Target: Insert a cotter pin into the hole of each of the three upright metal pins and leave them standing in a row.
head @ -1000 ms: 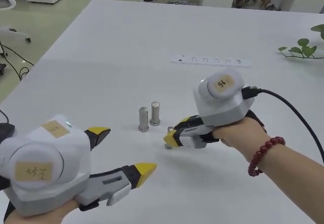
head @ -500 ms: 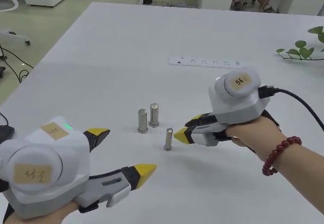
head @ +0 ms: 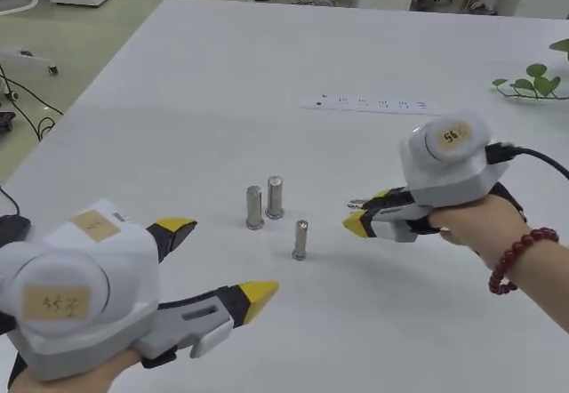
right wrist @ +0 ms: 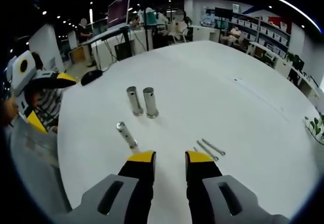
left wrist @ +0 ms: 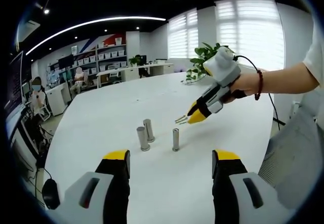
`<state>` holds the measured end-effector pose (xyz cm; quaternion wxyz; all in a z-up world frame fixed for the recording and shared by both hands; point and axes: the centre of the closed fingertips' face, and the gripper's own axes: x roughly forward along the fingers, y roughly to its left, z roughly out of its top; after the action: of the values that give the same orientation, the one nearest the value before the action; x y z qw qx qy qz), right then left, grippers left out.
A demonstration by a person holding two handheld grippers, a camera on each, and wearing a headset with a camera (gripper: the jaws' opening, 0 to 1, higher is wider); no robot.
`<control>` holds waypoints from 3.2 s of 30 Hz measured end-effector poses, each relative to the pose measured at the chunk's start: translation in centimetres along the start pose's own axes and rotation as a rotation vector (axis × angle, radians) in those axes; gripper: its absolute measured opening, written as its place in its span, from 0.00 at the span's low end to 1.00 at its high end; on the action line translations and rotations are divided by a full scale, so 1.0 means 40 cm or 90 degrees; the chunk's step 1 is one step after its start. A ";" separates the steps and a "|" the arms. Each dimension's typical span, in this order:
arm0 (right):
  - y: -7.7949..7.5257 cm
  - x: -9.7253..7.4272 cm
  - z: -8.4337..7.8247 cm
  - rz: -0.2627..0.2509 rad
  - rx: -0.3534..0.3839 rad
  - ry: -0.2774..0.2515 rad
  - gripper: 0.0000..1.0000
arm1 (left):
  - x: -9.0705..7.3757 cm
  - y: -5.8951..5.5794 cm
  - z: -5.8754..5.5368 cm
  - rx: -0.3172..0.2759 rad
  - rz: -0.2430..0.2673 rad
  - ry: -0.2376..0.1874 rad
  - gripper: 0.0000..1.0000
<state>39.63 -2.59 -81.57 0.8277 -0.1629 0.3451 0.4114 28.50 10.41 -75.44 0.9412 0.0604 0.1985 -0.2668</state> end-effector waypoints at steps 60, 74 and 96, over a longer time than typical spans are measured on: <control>-0.103 0.083 -0.082 0.036 -0.194 0.157 0.02 | 0.004 0.010 -0.015 -0.011 -0.004 0.000 0.57; -0.081 0.035 -0.045 0.027 -0.230 0.098 0.01 | 0.002 0.017 0.006 -0.010 -0.002 -0.011 0.52; 0.118 -0.097 0.046 0.088 -0.347 -0.010 0.02 | 0.031 -0.034 0.042 -0.049 -0.081 -0.023 0.36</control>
<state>35.06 -0.90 -77.47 0.7261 -0.3523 0.2257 0.5457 29.32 8.28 -74.40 0.9274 0.0067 0.1948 -0.3193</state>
